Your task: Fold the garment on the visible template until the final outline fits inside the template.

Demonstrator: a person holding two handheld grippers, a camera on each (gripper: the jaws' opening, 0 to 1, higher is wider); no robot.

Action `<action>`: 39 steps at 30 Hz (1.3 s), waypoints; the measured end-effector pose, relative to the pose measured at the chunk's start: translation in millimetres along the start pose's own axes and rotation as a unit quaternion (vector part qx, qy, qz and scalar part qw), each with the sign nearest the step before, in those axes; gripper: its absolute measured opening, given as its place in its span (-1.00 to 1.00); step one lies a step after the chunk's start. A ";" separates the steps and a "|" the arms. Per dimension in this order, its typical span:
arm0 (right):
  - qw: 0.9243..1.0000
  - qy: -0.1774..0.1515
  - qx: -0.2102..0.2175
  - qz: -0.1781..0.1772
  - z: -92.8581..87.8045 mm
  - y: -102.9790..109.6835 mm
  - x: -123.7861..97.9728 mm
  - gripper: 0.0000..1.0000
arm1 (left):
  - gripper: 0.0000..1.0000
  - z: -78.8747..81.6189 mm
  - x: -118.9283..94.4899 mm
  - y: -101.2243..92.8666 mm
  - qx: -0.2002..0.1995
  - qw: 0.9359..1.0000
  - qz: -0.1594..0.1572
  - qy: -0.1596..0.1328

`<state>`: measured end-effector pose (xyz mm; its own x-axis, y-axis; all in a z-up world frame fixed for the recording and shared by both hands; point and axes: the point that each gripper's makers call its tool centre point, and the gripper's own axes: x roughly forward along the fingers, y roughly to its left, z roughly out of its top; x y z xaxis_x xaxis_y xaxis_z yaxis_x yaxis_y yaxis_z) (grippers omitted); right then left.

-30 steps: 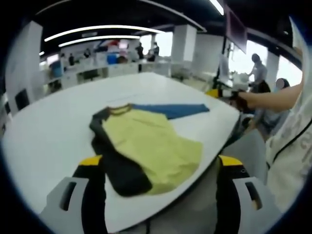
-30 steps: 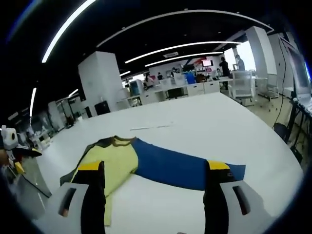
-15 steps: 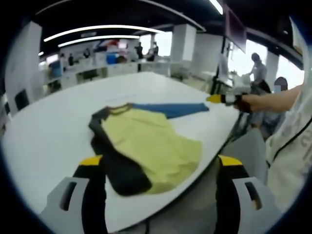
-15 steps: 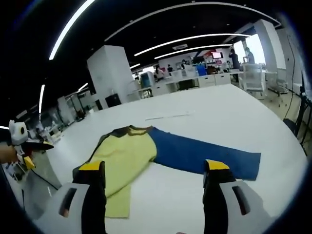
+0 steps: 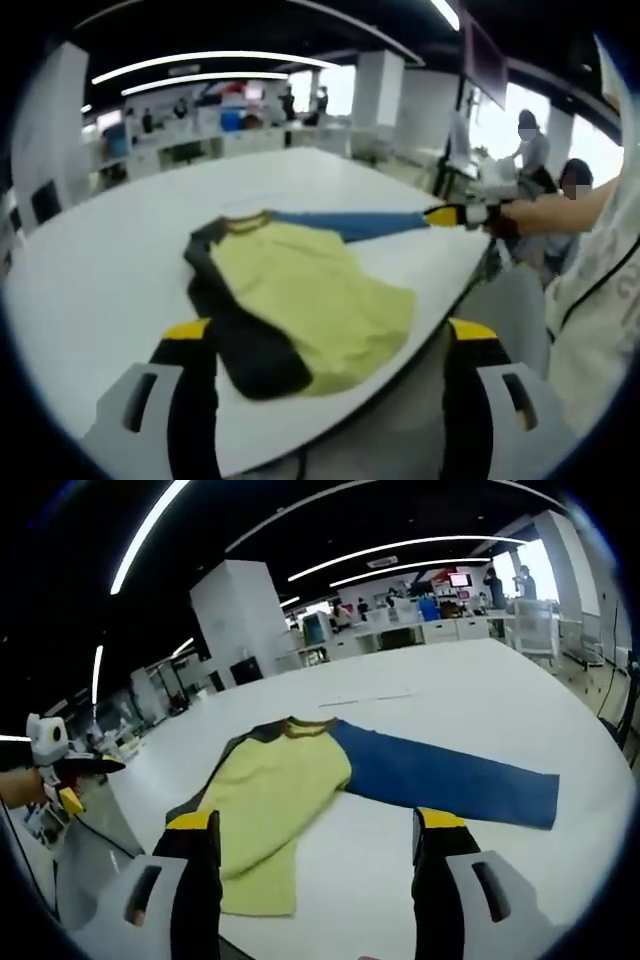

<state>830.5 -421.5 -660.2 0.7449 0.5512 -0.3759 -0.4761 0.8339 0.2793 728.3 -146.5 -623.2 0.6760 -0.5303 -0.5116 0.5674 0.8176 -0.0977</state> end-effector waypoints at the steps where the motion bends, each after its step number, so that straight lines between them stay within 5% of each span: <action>1: 1.000 0.002 0.000 0.002 -1.7 2.2 0.5 0.55 | 0.79 0.0 0.3 0.0 0.000 1.000 0.000 0.000; 25: 0.990 0.120 -0.028 0.072 -84.0 45.2 17.1 0.34 | 0.79 -1.1 -3.8 2.8 -0.005 1.000 0.001 -0.004; 39: 0.980 0.171 -0.060 0.088 -119.9 54.2 26.1 -0.03 | 0.79 -3.8 -7.4 6.7 -0.009 1.000 0.008 -0.002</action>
<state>768.1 -358.5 -760.8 0.4564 0.6467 -0.6112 -0.6492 0.7117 0.2683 725.4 -136.3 -623.2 0.6869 -0.5183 -0.5095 0.5486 0.8295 -0.1042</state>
